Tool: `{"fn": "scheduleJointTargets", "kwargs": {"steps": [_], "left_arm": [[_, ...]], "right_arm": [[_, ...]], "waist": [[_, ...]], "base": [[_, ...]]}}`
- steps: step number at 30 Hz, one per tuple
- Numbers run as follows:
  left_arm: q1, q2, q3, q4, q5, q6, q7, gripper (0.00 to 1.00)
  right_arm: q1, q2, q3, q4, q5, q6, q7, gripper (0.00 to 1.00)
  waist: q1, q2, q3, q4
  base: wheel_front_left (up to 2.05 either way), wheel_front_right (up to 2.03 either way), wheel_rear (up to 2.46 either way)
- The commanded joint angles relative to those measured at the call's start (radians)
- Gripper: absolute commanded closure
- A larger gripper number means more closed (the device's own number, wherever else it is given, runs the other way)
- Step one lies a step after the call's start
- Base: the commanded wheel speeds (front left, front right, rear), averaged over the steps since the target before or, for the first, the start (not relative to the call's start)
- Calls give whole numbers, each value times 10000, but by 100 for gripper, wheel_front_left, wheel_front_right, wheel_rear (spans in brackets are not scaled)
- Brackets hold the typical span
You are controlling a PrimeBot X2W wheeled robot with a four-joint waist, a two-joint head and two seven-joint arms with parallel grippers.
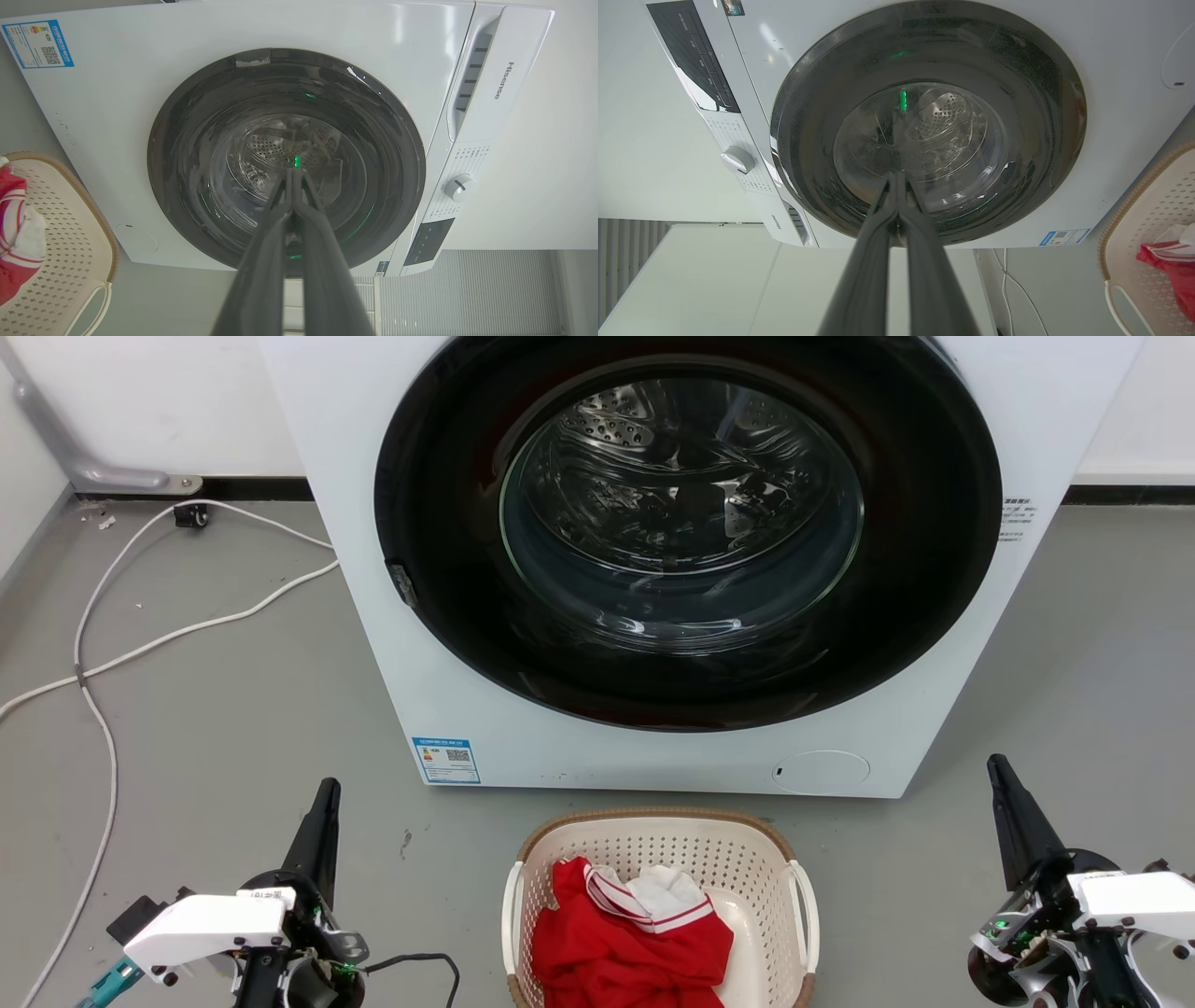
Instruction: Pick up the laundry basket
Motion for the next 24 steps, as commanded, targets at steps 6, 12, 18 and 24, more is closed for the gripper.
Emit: {"fn": "scheduleJointTargets", "kwargs": {"steps": [6, 12, 18, 24], "left_arm": [[-53, -6, 30, -41, -21, -26, 24, 100], [-53, -6, 30, -42, -21, -26, 24, 100], [-53, -6, 30, -42, -22, -26, 24, 100], [-53, -6, 30, -42, -22, -26, 23, 100]], "right_arm": [[-106, 24, -9, 12, 2, -3, 27, 100], [-106, 23, -10, 12, 1, -3, 28, 100], [-106, 23, -10, 12, 1, -3, 28, 100], [-106, 24, -11, 12, 0, -3, 29, 100]], "waist": [[0, 0, 0, 0], [0, 0, 0, 0], [0, 0, 0, 0], [0, 0, 0, 0]], "base": [[0, 0, 0], [0, 0, 0], [0, 0, 0], [0, 0, 0]]}}
